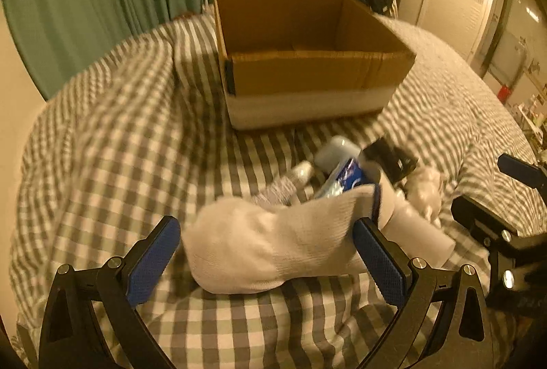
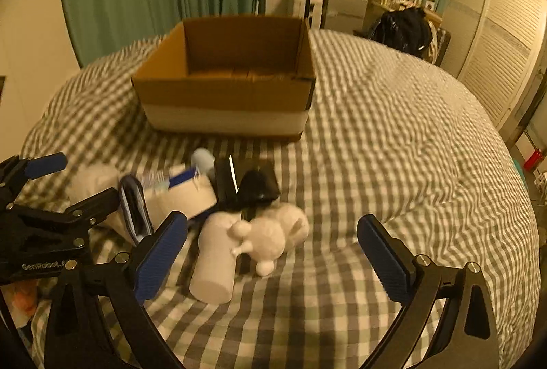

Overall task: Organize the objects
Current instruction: 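Grasp the white socks with the left gripper while the right gripper grasps the white cup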

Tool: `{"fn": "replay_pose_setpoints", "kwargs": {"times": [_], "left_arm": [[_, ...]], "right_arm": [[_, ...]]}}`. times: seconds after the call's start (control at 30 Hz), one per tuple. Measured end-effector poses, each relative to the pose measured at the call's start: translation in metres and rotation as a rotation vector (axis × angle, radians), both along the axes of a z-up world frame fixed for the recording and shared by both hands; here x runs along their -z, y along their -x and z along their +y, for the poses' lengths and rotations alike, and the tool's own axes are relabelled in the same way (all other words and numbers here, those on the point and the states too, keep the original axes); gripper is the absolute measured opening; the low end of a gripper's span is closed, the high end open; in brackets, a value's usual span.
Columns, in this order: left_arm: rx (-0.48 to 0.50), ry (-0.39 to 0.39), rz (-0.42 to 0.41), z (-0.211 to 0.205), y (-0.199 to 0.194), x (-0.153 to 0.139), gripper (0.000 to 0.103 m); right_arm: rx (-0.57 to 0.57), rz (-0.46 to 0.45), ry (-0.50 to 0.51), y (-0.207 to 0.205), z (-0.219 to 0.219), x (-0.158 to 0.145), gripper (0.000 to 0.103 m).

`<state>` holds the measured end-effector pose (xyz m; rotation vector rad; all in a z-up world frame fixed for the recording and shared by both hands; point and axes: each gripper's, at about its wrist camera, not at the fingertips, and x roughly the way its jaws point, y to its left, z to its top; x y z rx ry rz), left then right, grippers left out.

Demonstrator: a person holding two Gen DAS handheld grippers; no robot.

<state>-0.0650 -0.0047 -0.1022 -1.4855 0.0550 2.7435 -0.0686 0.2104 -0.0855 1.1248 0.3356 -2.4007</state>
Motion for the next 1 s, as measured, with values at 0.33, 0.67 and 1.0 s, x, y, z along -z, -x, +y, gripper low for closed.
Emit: {"fn": "replay_pose_setpoints", "kwargs": {"times": [0.33,0.67,1.0], "left_arm": [[0.033,-0.017,-0.073,0.0,0.028,0.028,0.103],[0.067,-0.165,-0.124,-0.013,0.032,0.039,0.099],[0.117,-0.181,-0.081,-0.018,0.005,0.017,0.053]], "right_arm": [[-0.129,-0.123,-0.158,0.001,-0.03,0.034,0.075],[-0.233,-0.27,-0.248,-0.003,-0.055,0.065,0.034],[-0.172,-0.166,-0.18,-0.012,-0.041,0.041,0.032]]}}
